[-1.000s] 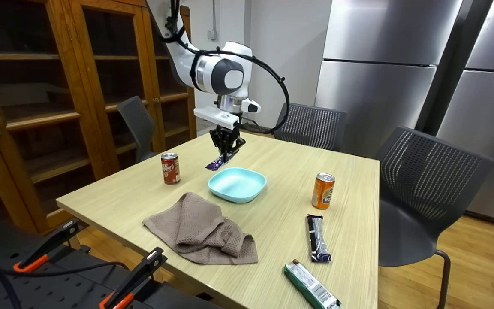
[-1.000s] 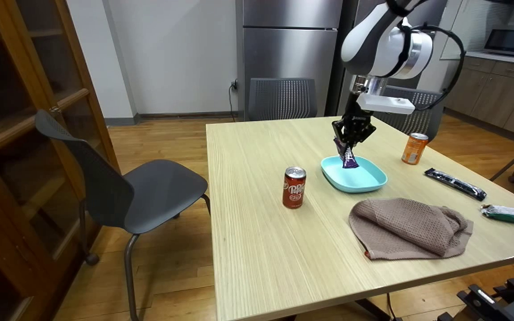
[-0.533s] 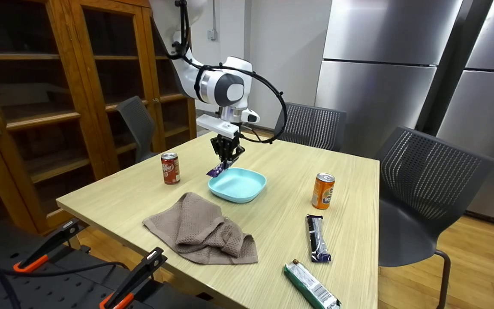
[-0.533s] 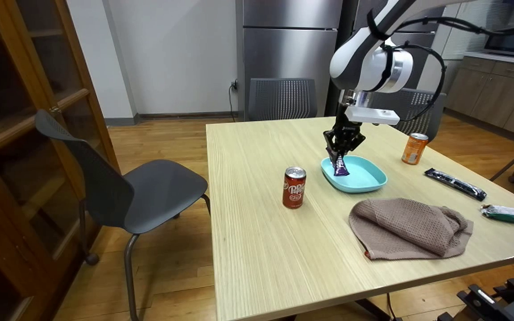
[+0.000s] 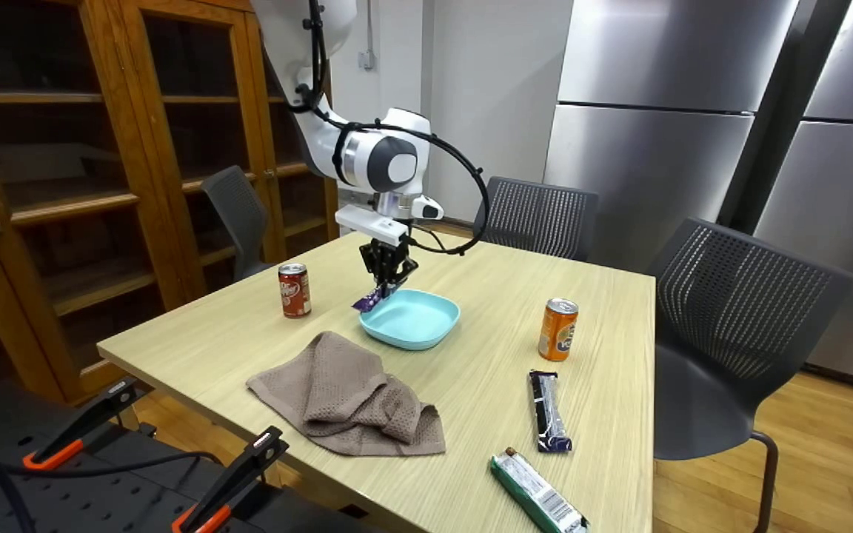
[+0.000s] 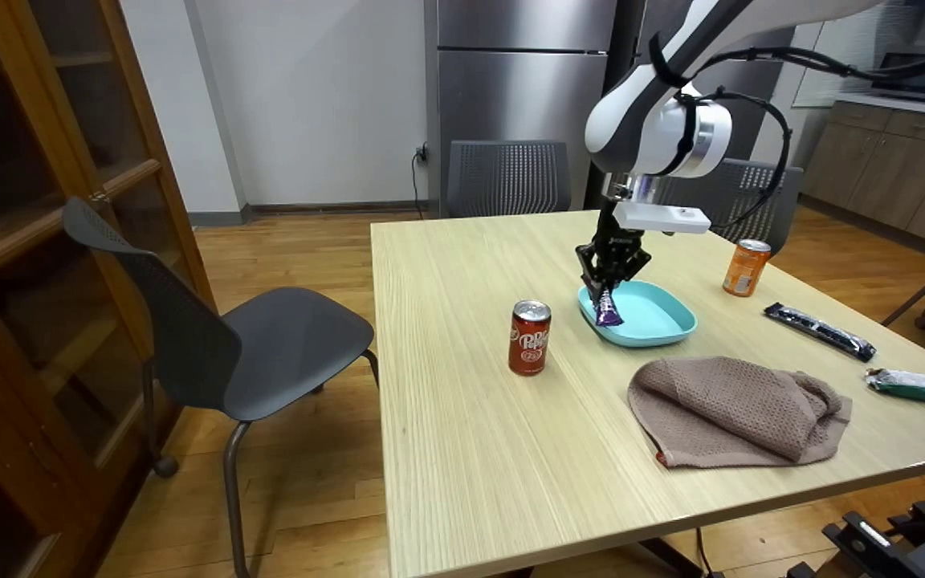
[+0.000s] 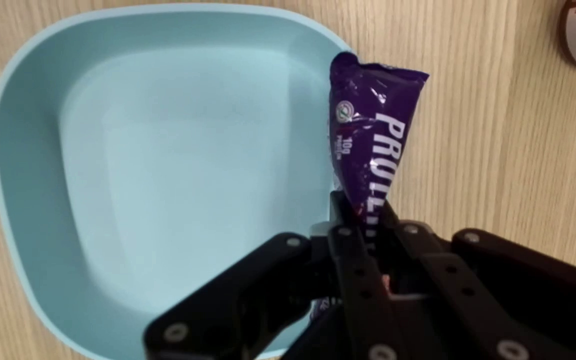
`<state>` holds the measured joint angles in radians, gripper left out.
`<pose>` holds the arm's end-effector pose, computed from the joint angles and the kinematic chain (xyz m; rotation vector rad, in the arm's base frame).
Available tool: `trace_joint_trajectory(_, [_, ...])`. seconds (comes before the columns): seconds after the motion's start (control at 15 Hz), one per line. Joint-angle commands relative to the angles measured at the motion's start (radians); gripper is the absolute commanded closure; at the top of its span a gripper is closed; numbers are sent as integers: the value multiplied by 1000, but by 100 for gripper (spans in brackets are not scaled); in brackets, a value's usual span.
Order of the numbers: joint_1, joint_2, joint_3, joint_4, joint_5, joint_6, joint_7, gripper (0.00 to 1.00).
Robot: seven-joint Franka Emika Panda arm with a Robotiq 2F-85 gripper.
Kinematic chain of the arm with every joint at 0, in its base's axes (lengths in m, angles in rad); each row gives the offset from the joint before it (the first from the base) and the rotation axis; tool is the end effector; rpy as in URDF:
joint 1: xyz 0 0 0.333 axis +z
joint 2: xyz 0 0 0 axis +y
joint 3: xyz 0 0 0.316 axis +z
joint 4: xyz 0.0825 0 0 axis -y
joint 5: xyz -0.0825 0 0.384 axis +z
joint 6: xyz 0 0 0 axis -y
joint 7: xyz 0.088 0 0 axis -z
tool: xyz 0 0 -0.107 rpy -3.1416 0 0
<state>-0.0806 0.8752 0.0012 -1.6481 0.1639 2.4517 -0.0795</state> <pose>0.6633 -0.0528 0.0941 -3.0277 0.1979 0.0960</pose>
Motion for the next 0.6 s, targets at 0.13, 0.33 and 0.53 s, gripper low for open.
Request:
trace_joint_trajectory(0.13, [4, -11, -11, -16, -25, -24, 38, 97])
trace_joint_trajectory(0.33, [7, -24, -12, -27, -26, -18, 39, 63])
trace_joint_trajectory(0.53, [25, -68, -12, -60, -38, 8, 36, 43])
